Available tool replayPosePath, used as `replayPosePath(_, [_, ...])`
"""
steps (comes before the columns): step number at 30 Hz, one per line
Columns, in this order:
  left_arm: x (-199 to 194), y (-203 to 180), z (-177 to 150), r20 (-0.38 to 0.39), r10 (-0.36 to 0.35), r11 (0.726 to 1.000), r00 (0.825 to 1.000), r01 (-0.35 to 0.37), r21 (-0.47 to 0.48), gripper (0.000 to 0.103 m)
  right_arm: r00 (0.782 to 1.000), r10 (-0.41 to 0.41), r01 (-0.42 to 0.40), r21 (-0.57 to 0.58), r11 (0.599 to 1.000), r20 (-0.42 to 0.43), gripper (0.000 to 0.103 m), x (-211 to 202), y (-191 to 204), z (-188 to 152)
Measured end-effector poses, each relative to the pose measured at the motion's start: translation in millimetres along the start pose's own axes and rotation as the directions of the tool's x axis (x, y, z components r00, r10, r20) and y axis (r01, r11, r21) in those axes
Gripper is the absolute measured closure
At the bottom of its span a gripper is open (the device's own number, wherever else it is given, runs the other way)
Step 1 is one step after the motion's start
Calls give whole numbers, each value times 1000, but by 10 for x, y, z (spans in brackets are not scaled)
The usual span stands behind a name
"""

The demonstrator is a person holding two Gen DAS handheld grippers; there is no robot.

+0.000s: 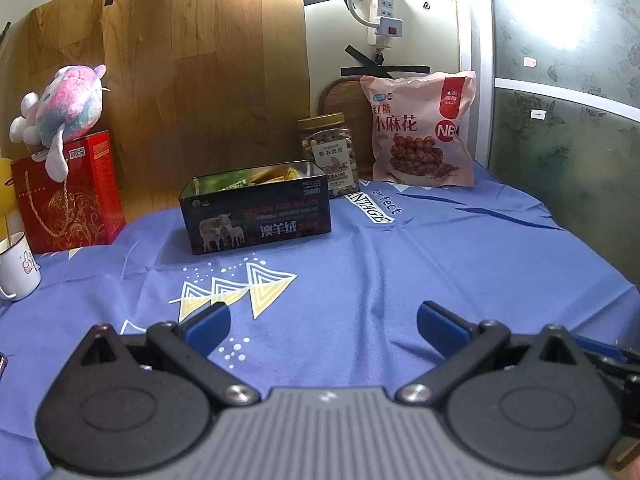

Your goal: Organize snacks

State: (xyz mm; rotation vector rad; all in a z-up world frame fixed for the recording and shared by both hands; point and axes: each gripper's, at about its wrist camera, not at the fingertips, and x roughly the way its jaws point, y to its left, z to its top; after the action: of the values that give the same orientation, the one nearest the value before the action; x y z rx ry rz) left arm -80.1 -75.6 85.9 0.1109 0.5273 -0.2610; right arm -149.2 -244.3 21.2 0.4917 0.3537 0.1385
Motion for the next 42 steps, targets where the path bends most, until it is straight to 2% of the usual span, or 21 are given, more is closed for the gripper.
replayPosePath(28, [-19, 39, 4, -5, 3, 1000, 1000, -3, -17, 0, 1000, 7, -7, -7, 1000, -10, 24, 1, 35, -19])
replayPosePath(35, [-74, 255, -35, 9, 71, 997, 997, -71, -36, 0, 1000, 20, -21, -31, 999, -22, 24, 83, 110, -16])
replayPosePath(42, [-35, 485, -84, 1, 96, 993, 995, -96, -62, 0, 998, 26, -29, -51, 998, -55, 24, 262, 229, -8])
